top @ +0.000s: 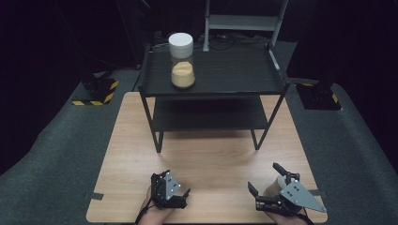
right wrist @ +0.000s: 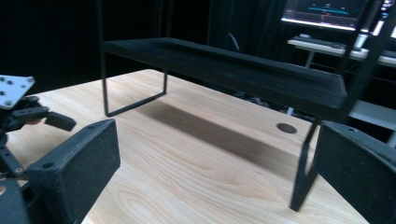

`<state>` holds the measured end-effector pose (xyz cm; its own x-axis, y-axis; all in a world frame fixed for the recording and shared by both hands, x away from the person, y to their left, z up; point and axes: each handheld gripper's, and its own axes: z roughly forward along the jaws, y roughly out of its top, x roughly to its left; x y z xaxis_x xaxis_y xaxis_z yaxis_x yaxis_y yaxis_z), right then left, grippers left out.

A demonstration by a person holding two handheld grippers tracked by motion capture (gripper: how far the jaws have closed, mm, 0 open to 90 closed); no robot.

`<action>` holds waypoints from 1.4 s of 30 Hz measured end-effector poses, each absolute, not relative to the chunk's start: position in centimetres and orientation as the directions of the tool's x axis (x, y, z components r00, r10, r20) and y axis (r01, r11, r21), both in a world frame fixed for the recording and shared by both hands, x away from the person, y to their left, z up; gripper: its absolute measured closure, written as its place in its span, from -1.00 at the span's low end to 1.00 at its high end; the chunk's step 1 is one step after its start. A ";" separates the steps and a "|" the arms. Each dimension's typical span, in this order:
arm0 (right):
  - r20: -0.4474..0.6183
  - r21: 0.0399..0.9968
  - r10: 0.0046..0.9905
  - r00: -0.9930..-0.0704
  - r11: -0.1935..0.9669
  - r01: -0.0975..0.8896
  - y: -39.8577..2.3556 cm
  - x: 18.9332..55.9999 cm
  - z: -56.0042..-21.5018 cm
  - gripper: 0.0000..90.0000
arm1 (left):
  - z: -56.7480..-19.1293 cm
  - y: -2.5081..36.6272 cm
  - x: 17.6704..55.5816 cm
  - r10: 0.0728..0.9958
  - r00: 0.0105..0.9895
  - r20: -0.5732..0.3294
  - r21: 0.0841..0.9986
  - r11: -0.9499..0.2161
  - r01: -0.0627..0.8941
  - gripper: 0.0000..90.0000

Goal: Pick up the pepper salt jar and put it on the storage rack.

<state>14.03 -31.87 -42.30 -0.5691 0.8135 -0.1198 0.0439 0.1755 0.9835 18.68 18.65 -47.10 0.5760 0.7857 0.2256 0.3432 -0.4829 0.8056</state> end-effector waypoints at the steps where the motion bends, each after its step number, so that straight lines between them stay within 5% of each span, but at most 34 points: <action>1: -0.118 0.984 0.818 -0.563 0.173 0.045 -32.1 14.0 -42.3 -1.00 | -47.1 18.7 18.7 0.786 0.576 0.225 0.805 -0.483 0.344 -0.98; 42: -0.063 0.974 0.903 -0.426 0.149 0.172 -36.5 12.1 -45.0 -1.00 | -47.1 18.9 18.7 0.784 0.582 0.217 0.808 -0.479 0.344 -0.98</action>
